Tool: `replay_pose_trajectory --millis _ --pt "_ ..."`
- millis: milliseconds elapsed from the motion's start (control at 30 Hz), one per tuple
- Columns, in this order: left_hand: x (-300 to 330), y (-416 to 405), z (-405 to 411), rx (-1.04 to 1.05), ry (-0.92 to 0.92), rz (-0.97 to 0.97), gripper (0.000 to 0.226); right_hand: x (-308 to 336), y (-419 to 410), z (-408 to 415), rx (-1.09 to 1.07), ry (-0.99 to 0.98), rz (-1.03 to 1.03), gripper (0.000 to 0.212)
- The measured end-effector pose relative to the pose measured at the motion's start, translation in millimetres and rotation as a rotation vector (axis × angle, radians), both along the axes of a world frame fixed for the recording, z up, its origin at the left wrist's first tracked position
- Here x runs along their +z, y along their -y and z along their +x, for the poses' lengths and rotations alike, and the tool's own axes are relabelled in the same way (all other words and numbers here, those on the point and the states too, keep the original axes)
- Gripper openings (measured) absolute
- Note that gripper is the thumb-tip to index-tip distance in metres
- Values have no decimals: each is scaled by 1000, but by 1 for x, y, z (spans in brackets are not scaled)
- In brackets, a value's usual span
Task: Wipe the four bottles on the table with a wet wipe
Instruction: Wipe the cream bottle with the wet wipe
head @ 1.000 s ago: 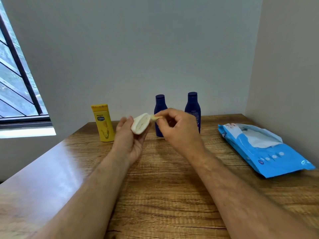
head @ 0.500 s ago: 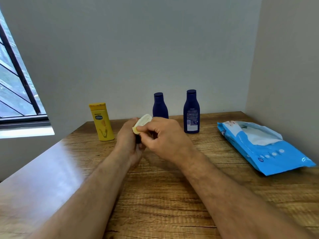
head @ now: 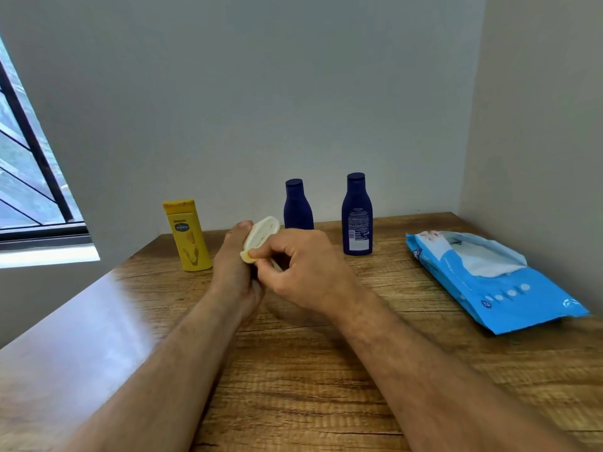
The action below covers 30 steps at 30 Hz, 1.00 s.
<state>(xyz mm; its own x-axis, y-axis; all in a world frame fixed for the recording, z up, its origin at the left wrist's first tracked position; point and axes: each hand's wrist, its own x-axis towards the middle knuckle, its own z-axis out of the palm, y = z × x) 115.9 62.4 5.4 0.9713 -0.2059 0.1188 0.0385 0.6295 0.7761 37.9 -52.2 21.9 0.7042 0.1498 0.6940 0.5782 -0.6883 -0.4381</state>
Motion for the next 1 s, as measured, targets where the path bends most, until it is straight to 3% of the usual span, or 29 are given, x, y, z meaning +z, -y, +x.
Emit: replay_pose_trajectory --millis 267,400,567,700,833,1000 --pt "2 3 -2 -18 56 73 22 4 7 3 -157 74 261 18" --pt "-1 1 -1 7 22 -1 41 1 3 -1 -53 -34 126 20" --pt "0 -1 -4 -89 51 -47 26 1 3 -1 -28 40 49 20" --pt "3 1 -8 -89 91 2 20 3 6 1 -82 86 260 19" --pt "4 2 -10 -85 84 -19 18 5 5 2 -143 82 328 17" --pt "8 0 -19 -90 47 -127 14 0 3 -2 17 -27 99 19"
